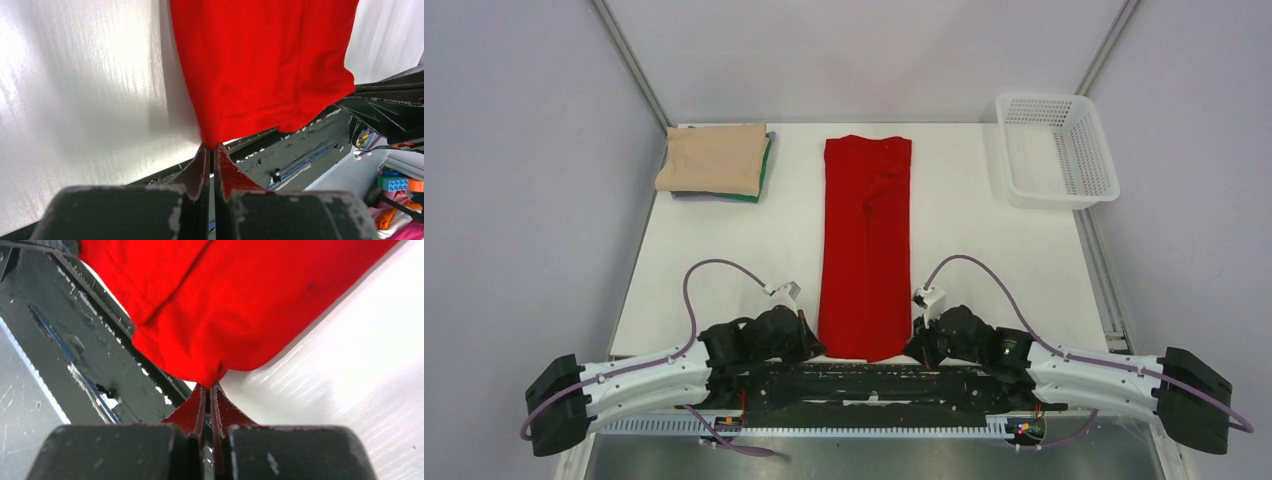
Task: Fold and stack the t-shirts
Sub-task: Grab the bottom of the folded rectangular tshirt with both arms, then fold the folded rectangular tshirt in 1/3 of the way
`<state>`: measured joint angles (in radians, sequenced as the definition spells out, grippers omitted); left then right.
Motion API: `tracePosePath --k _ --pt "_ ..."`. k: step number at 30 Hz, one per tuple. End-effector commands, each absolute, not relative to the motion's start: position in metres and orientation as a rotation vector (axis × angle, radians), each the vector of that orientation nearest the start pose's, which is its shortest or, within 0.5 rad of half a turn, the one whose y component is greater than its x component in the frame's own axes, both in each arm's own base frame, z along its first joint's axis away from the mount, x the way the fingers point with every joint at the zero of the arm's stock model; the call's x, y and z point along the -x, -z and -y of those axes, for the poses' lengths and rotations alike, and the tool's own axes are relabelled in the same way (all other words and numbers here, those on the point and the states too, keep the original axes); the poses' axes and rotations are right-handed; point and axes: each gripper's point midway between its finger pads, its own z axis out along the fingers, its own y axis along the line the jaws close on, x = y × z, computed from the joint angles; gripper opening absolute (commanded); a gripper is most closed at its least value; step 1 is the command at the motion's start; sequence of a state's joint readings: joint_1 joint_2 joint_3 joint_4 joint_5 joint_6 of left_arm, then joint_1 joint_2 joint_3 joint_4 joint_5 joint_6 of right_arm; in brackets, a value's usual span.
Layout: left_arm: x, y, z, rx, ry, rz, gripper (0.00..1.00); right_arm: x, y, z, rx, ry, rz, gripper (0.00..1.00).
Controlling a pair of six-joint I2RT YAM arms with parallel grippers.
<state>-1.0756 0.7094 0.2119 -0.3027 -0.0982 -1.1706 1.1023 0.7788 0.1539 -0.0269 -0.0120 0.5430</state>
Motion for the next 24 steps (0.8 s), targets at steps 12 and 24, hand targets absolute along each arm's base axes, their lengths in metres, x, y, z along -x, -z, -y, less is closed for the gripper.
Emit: tracePosePath --k 12,24 --pt "-0.198 -0.106 0.245 0.158 0.888 -2.333 0.02 -0.186 -0.090 -0.240 0.469 -0.588 -2.095 0.00" --pt "-0.305 -0.124 0.246 0.207 0.751 -2.290 0.02 -0.283 -0.122 -0.230 0.351 -0.461 -2.039 0.00"
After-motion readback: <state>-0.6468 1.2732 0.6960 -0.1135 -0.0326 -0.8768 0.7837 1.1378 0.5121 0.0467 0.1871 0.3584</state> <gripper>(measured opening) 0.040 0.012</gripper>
